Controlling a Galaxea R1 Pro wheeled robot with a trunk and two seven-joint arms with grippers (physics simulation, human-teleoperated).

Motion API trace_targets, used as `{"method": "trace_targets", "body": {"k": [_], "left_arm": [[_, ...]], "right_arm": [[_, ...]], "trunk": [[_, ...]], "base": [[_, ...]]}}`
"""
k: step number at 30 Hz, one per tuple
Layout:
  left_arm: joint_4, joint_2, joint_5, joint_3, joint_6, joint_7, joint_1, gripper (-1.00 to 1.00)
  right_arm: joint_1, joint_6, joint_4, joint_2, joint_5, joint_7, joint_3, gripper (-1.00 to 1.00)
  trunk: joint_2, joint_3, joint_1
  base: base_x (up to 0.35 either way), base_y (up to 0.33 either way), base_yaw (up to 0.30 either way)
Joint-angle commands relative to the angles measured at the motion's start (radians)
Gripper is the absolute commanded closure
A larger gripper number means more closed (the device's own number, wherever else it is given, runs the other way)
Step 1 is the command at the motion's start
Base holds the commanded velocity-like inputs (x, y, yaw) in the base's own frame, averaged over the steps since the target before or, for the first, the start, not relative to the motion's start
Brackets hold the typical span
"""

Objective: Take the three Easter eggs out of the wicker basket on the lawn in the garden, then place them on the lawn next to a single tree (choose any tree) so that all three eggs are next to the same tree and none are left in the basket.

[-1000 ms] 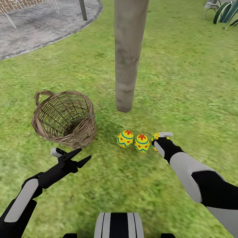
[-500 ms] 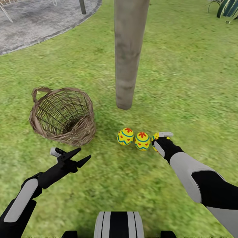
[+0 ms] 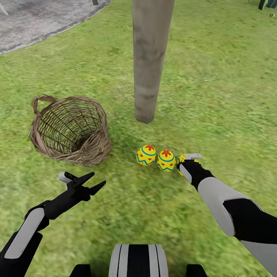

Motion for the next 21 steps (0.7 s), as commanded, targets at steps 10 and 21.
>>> {"method": "trace_targets", "body": {"k": [10,21], "left_arm": [[0.000,0.000,0.000,0.001,0.004,-0.004,0.000,-1.00],[0.000,0.000,-0.001,-0.001,0.004,-0.004,0.000,-1.00]], "right_arm": [[0.000,0.004,0.000,-0.001,-0.015,-0.008,0.007,-1.00],[0.000,0.003,-0.001,-0.001,-0.015,-0.008,0.007,-1.00]], "trunk": [[-0.001,-0.008,0.001],[0.002,0.030,-0.004]], "base": [[0.000,0.000,0.000],[0.000,0.000,0.000]]}}
